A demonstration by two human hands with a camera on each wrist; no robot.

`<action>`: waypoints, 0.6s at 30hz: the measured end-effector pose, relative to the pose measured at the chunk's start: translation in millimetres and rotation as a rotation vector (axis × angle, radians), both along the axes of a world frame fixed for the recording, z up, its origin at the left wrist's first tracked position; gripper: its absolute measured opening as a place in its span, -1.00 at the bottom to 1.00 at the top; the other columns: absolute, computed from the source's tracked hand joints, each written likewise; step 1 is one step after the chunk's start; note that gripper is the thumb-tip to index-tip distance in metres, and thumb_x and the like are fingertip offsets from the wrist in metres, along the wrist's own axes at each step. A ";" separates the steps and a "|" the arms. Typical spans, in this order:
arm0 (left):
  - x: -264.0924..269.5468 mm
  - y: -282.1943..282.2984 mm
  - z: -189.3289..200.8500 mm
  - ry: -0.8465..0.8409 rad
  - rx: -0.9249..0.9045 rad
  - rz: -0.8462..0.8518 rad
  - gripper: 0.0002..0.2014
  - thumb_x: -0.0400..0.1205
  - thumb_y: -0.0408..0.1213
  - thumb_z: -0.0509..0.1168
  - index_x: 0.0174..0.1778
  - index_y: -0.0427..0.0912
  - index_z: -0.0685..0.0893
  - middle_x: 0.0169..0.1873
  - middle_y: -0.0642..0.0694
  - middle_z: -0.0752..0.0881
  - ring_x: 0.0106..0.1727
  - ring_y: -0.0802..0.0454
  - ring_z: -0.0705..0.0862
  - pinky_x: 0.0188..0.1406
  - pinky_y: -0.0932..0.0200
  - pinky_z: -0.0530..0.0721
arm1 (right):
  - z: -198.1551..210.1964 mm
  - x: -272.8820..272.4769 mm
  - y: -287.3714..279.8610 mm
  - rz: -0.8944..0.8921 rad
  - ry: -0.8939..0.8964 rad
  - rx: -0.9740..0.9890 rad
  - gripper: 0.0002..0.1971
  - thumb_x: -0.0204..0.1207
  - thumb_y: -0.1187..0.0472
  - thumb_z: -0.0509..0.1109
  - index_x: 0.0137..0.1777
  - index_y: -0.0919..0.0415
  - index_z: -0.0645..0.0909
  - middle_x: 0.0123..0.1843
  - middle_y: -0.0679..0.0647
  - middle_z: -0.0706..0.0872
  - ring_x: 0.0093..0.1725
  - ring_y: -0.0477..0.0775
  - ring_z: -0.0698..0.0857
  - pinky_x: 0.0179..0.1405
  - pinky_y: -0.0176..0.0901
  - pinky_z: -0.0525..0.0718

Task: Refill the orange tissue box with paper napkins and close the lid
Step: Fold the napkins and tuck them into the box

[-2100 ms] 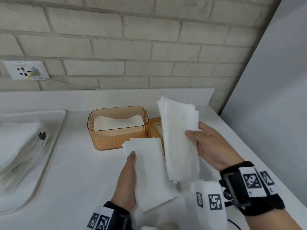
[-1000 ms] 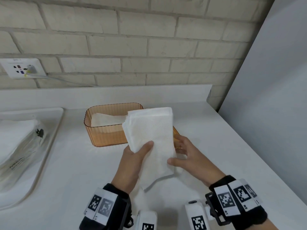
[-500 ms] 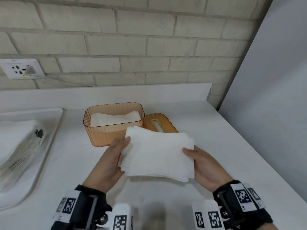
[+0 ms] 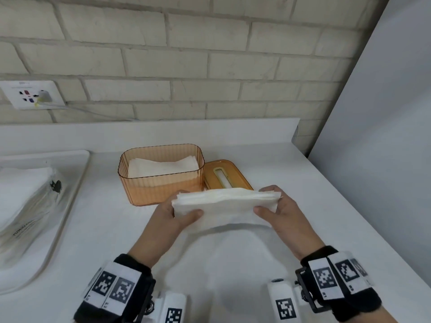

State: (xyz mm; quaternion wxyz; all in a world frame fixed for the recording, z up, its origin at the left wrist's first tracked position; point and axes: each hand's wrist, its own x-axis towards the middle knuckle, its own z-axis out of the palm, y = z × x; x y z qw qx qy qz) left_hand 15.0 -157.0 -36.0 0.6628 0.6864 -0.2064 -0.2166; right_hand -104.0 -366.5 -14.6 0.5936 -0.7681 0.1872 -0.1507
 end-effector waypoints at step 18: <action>2.4 -4.7 -31.8 -0.067 0.202 -0.098 -0.32 0.26 -0.03 0.54 0.34 0.10 0.53 0.16 0.14 0.74 0.17 0.24 0.70 0.21 0.19 0.64 | -35.9 6.7 1.0 -0.008 0.191 0.024 -0.55 0.47 0.44 0.35 0.27 0.00 0.43 0.18 -0.03 0.65 0.19 -0.04 0.62 0.03 -0.31 0.57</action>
